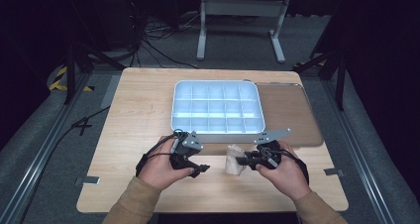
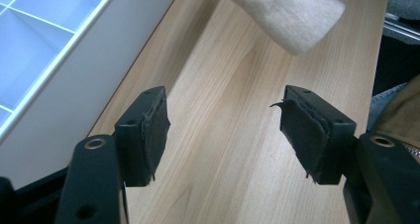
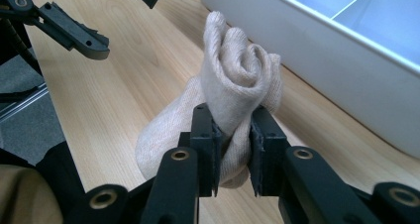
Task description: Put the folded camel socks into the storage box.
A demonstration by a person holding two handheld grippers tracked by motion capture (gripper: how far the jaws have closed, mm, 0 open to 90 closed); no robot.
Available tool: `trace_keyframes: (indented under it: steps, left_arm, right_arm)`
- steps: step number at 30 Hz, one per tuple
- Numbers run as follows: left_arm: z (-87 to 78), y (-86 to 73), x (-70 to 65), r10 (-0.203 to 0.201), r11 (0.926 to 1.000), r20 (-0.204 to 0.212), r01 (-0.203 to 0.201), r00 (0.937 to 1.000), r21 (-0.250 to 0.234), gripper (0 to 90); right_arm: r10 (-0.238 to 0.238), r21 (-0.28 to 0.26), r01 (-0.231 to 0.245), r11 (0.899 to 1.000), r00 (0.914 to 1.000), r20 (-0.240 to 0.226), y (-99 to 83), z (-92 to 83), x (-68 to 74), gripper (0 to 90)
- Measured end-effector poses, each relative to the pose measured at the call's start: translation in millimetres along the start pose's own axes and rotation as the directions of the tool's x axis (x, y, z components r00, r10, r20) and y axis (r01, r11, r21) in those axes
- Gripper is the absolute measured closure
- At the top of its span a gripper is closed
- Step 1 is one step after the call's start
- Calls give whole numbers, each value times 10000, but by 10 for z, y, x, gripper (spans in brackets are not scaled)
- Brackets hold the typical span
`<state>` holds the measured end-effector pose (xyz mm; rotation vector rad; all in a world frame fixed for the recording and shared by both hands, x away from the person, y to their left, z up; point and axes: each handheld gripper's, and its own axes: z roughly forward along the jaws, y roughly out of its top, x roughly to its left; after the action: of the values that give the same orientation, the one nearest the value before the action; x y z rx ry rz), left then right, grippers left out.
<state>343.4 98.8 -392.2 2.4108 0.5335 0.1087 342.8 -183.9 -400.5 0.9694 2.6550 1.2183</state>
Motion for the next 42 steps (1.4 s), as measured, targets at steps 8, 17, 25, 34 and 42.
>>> trace_keyframes:
  steps: [8,17,25,34,42]
  left_arm:
    - [-18,13,15,37,10000,9,-37,10000,-8,362]
    - [-29,10,9,16,10000,13,-15,10000,-67,362]
    - [-63,-28,14,-103,9999,-55,103,9999,-20,361]
    - [-98,-61,13,-113,9999,-118,113,9999,-22,360]
    - [-162,-140,16,-288,9996,-273,287,9992,-42,360]
  right_arm:
    - [-14,-124,16,9999,9999,155,72,-105,-49,757]
    - [-68,-78,72,9999,9988,477,120,-167,-143,757]
    - [-16,-92,21,10000,9986,523,156,-214,-228,756]
    - [19,-140,-10,9999,9979,646,228,-300,-338,751]
    - [-36,-89,43,10000,9965,837,301,-360,-459,750]
